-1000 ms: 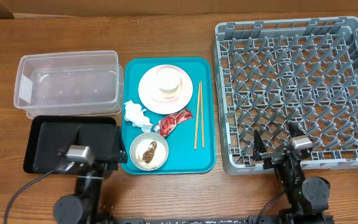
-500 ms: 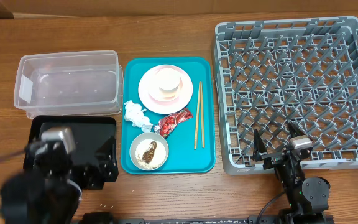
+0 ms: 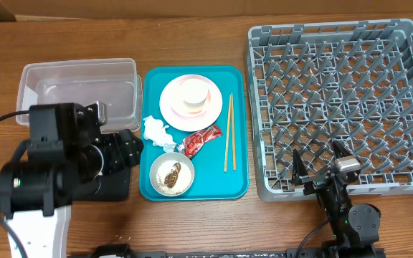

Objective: Sort waste into correct bins and load items into the dishwasher
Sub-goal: 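Move the left gripper over the metal rice bowl and lower, then grasp the rim of the metal rice bowl with the left gripper, then carry the bowl to the black tray and tip rice out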

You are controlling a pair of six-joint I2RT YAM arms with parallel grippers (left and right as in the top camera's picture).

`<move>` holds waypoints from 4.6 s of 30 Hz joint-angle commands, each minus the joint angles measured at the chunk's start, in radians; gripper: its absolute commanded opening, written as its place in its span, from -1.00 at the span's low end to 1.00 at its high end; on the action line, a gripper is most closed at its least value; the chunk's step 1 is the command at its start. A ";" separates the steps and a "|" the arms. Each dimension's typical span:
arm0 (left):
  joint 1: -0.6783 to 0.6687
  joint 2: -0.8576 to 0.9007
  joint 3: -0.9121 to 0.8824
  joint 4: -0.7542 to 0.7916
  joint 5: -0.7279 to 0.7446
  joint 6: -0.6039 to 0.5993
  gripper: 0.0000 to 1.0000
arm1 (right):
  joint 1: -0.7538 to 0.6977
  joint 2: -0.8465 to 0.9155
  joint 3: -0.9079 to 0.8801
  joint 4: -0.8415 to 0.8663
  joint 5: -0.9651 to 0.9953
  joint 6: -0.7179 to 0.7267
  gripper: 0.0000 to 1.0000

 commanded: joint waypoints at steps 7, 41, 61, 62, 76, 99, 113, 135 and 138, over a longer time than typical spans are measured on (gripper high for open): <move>-0.090 0.108 0.000 -0.049 0.011 -0.036 -0.92 | 0.005 -0.012 -0.011 0.005 0.002 0.003 1.00; -0.714 0.425 -0.255 0.304 -0.304 -0.226 -0.26 | 0.005 -0.012 -0.011 0.005 0.002 0.003 1.00; -0.715 0.569 -0.257 0.336 -0.338 -0.226 -0.26 | 0.005 -0.012 -0.011 0.005 0.002 0.003 0.99; -0.715 0.569 -0.258 0.336 -0.338 -0.226 -0.26 | 0.005 -0.012 -0.011 0.005 0.002 0.003 1.00; -0.719 0.570 -0.332 0.425 -0.327 -0.278 -0.28 | 0.005 -0.012 -0.011 0.005 0.002 0.003 1.00; -0.721 0.570 -0.352 0.471 -0.353 -0.267 -0.45 | 0.005 -0.012 -0.011 0.005 0.002 0.003 1.00; -0.720 0.569 -0.349 0.466 -0.354 -0.277 -0.92 | 0.005 -0.012 -0.011 0.005 0.002 0.003 1.00; -0.485 0.451 -0.003 0.088 -0.179 0.027 -0.92 | 0.005 -0.012 -0.011 0.005 0.002 0.003 1.00; -0.377 0.420 -0.003 0.081 -0.115 0.091 -0.92 | 0.005 -0.012 -0.011 0.005 0.002 0.003 1.00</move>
